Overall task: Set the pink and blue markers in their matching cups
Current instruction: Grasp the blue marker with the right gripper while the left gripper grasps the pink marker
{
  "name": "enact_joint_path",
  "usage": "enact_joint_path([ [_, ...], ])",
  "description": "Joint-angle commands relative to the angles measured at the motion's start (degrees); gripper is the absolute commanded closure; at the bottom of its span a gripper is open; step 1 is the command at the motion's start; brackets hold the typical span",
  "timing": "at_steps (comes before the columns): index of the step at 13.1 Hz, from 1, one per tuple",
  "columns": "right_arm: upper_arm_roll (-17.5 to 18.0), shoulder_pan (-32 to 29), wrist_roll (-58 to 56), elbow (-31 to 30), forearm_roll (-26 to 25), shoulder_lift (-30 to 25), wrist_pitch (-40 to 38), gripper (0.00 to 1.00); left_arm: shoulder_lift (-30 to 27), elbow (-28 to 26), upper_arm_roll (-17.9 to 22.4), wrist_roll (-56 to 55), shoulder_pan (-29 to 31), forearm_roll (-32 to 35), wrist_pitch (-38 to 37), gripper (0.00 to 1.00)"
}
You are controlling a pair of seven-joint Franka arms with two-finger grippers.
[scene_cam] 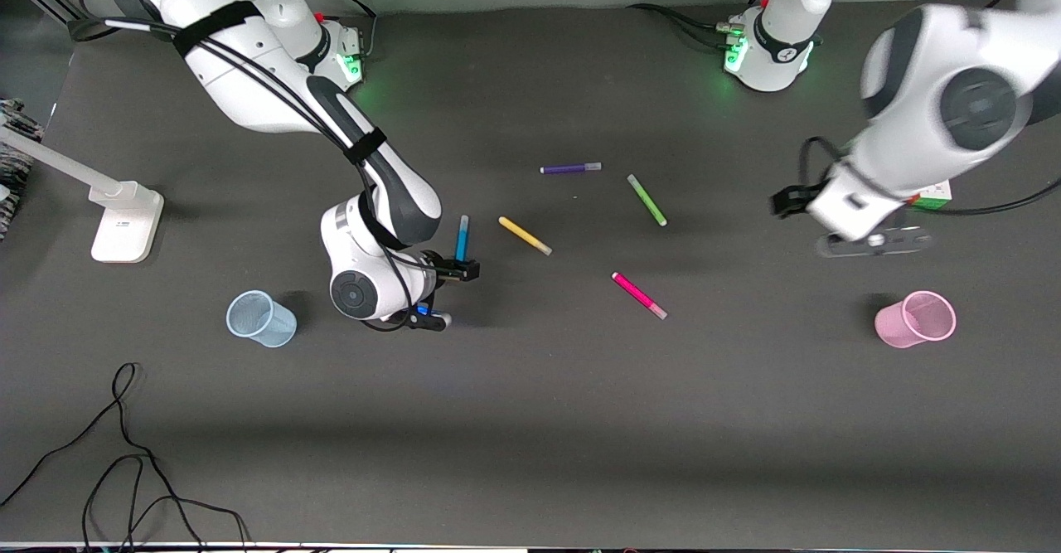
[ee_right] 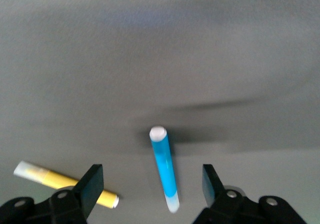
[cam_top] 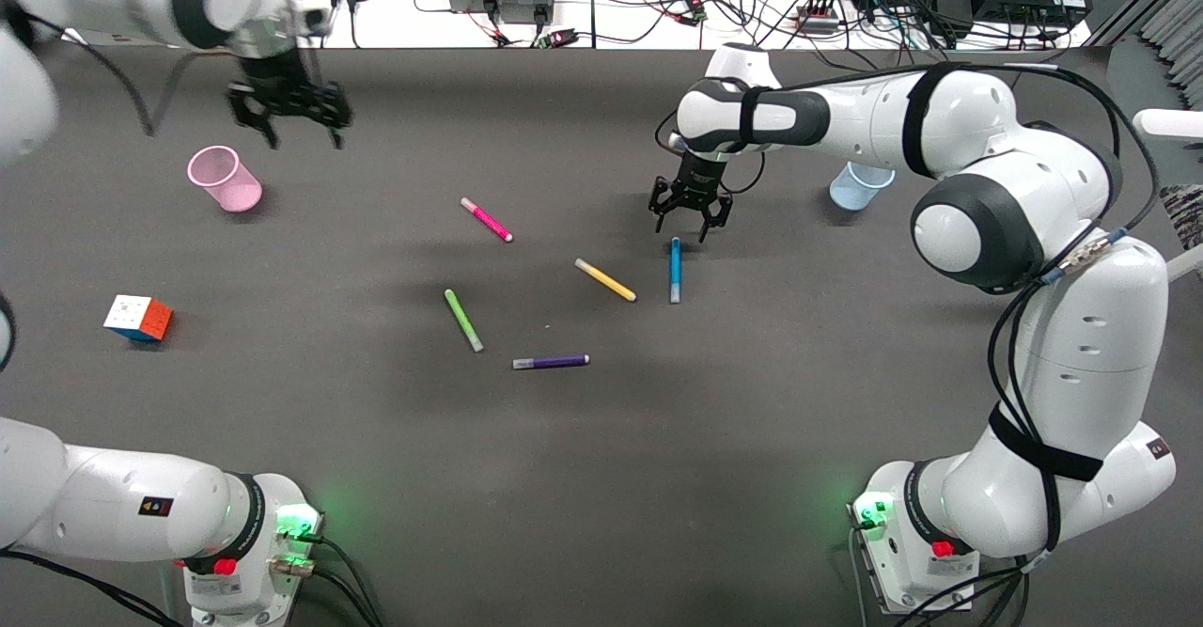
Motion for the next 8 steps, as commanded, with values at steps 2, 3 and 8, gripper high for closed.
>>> enact_joint_path([
  [2,-0.1,0.5,1.3,0.0,1.2,2.1,3.7,0.33,9.8,8.9,0.7,-11.0,-6.4,-0.2,0.3,0.01],
  [3,-0.1,0.6,1.3,-0.1,1.2,2.3,3.9,0.42,12.8,10.9,0.7,-14.5,-7.7,-0.3,1.6,0.01],
  [8,-0.1,0.4,1.3,-1.1,1.3,2.2,3.4,1.0,23.4,14.6,0.3,-30.6,-11.5,-4.4,11.2,0.01],
])
